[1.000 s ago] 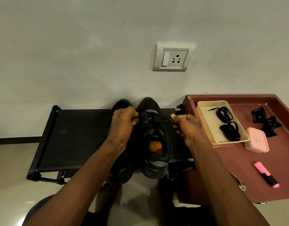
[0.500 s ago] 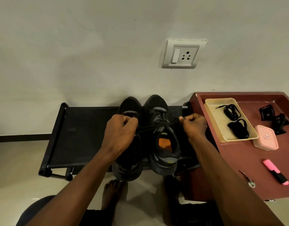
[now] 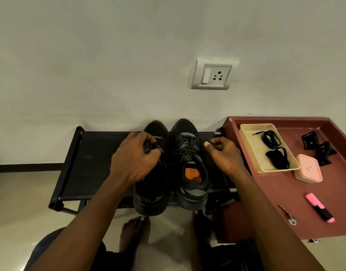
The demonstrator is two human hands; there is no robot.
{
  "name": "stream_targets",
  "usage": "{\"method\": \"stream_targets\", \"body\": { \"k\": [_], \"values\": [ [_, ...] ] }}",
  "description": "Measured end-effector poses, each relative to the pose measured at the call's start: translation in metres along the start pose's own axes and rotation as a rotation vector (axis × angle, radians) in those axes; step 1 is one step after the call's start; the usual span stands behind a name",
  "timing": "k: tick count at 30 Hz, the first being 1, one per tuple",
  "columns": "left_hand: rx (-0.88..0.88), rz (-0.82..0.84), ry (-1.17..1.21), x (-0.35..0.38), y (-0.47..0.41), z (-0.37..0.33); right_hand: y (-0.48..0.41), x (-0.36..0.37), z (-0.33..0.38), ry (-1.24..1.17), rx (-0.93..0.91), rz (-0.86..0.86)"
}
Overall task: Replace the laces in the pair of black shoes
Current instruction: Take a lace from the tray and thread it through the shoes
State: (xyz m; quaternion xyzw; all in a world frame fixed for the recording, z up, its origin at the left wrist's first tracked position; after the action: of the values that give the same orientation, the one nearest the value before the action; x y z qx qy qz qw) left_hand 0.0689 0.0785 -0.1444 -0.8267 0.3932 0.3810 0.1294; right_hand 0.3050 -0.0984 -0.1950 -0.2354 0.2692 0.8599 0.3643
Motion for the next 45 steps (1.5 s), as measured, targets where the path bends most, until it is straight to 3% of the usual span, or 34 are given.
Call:
{"method": "stream_targets", "body": {
  "k": [7, 18, 24, 26, 29, 31, 34, 37, 40, 45],
  "values": [
    [-0.255, 0.403, -0.086, 0.024, 0.01, 0.048, 0.041, 0.017, 0.002, 0.169, -0.033, 0.232],
    [-0.189, 0.172, -0.03, 0.023, 0.007, 0.041, 0.045, 0.022, 0.01, 0.213, -0.056, 0.131],
    [-0.226, 0.204, -0.121, 0.019, 0.007, 0.038, 0.041, 0.018, 0.01, 0.203, -0.063, 0.15],
    [-0.178, 0.149, -0.243, 0.016, 0.006, 0.031, 0.041, 0.013, 0.013, 0.249, -0.055, 0.119],
    [0.08, 0.005, -0.273, 0.015, 0.004, 0.001, 0.037, 0.008, 0.021, 0.23, -0.133, 0.072],
    [0.214, 0.062, -0.333, 0.028, 0.0, -0.018, 0.035, 0.011, 0.03, 0.121, -0.222, 0.142],
    [0.25, 0.229, -0.522, 0.056, -0.009, -0.03, 0.034, 0.021, 0.034, 0.066, -0.236, 0.296],
    [0.259, 0.19, -0.599, 0.06, -0.014, -0.04, 0.032, 0.022, 0.031, 0.168, -0.257, 0.238],
    [0.318, 0.094, -0.489, 0.055, -0.013, -0.048, 0.033, 0.016, 0.028, 0.173, -0.246, 0.181],
    [0.351, 0.026, 0.129, 0.05, 0.002, -0.054, 0.039, 0.008, 0.031, 0.109, -0.275, 0.142]
  ]
}}
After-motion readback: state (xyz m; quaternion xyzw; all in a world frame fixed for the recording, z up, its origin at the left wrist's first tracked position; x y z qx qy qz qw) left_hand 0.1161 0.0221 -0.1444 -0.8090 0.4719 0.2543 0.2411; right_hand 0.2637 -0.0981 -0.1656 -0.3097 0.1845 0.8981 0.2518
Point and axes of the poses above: each hand's wrist, its own y-axis away from the middle knuckle, its own x-axis out of the palm, z = x × y, the point moved 5 cm from there along -y, towards the middle knuckle, and after that the axes turned 8 degrees about z, right-handed, at the moved point
